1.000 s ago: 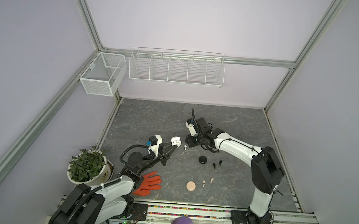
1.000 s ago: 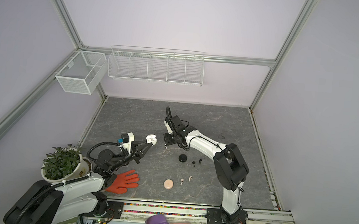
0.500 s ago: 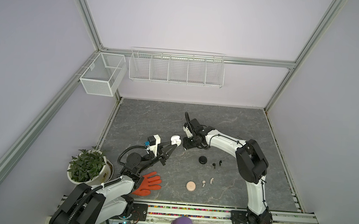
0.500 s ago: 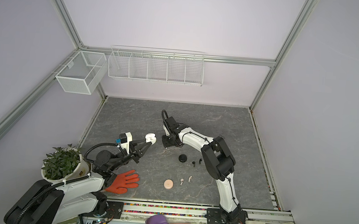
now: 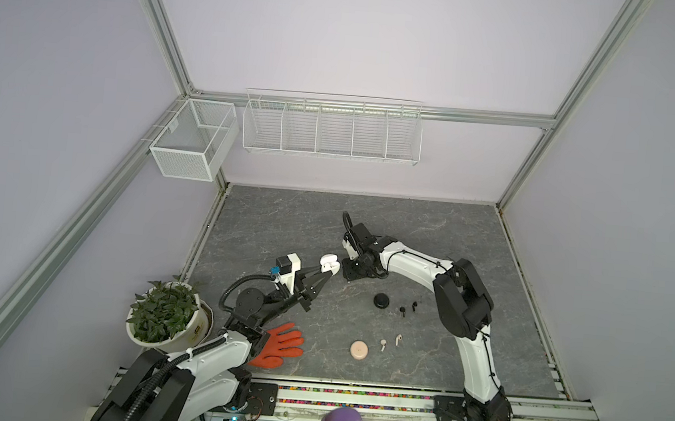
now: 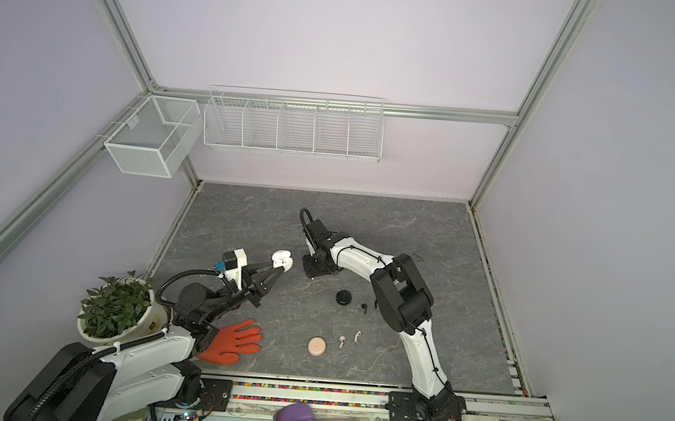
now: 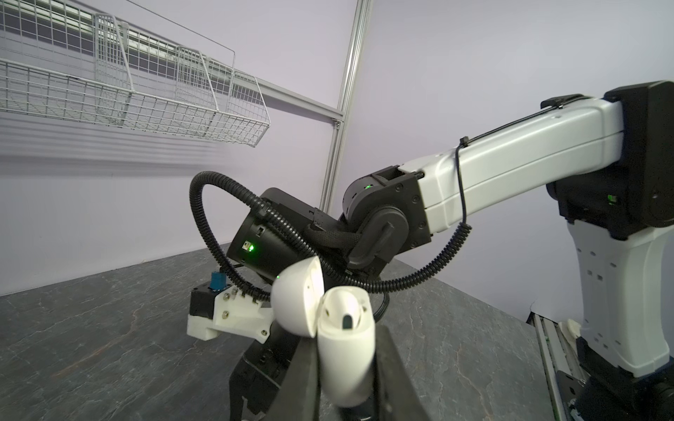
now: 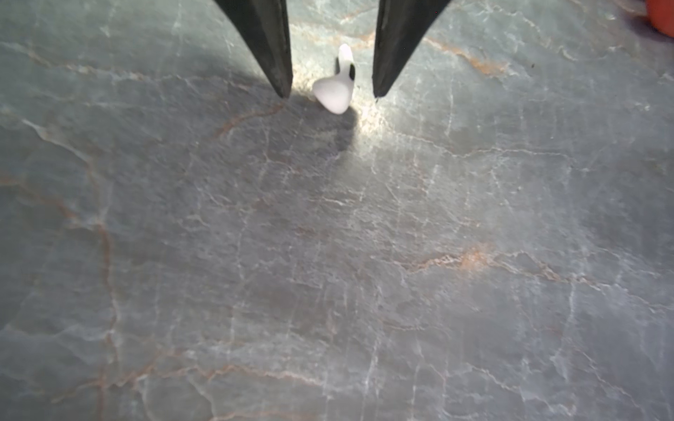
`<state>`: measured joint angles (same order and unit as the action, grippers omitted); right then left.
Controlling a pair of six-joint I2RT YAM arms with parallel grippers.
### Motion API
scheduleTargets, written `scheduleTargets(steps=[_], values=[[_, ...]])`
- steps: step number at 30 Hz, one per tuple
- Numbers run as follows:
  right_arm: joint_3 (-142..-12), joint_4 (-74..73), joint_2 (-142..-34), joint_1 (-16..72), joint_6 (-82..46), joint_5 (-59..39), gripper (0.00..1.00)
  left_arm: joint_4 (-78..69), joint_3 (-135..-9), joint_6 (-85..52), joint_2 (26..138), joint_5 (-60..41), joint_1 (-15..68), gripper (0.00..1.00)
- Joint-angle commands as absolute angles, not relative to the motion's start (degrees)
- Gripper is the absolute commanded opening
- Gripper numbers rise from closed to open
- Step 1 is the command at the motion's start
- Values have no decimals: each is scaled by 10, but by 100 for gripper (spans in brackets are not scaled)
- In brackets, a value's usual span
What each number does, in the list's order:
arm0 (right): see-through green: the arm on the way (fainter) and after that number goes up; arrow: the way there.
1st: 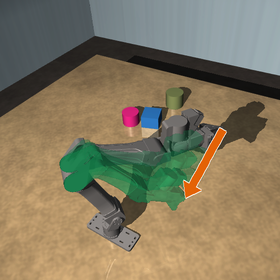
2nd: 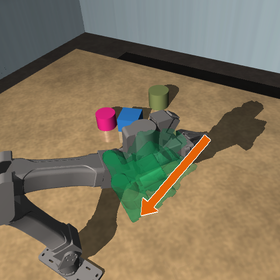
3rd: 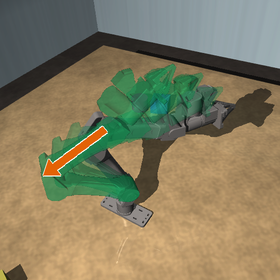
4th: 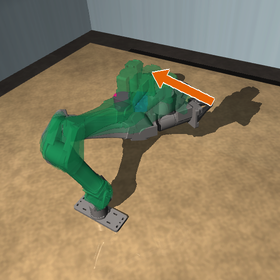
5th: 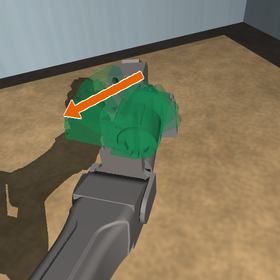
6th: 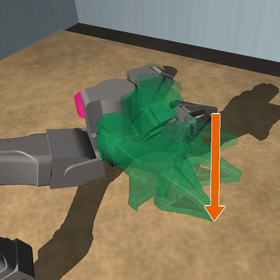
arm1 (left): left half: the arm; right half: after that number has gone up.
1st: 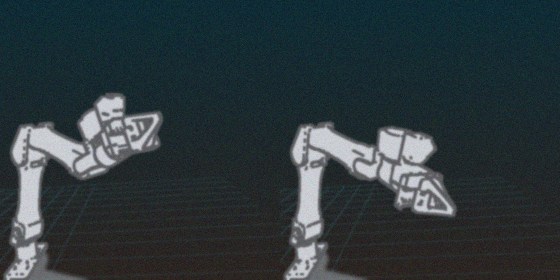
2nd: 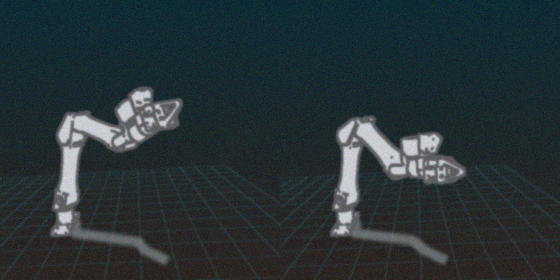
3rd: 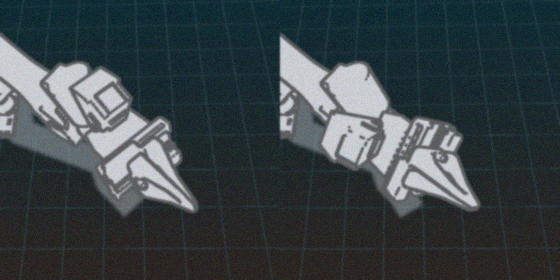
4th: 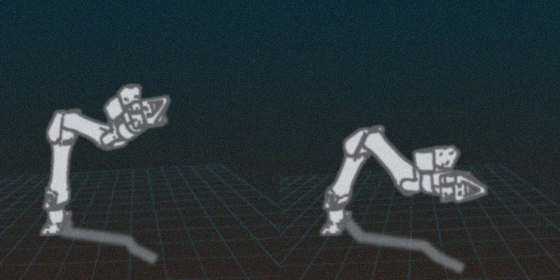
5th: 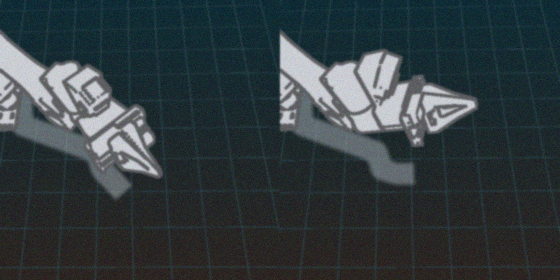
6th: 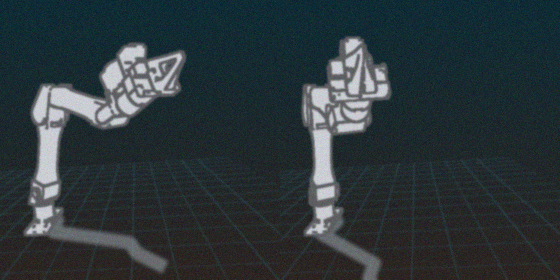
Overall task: Insert the wireless bluetooth earbuds into the charging case
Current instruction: 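Lower the right gripper and close it on the second white earbud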
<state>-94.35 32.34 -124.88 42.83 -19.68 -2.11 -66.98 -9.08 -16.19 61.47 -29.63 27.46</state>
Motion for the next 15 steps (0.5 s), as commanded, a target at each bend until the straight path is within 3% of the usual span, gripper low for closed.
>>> scheduleTargets(steps=[1, 15], values=[[-958, 344, -1265, 435, -203, -12, 37, -671, -81, -153, 606, -294, 272, 0], [-978, 364, -1285, 441, -205, 2, 27, -656, -74, -149, 586, -287, 272, 0]])
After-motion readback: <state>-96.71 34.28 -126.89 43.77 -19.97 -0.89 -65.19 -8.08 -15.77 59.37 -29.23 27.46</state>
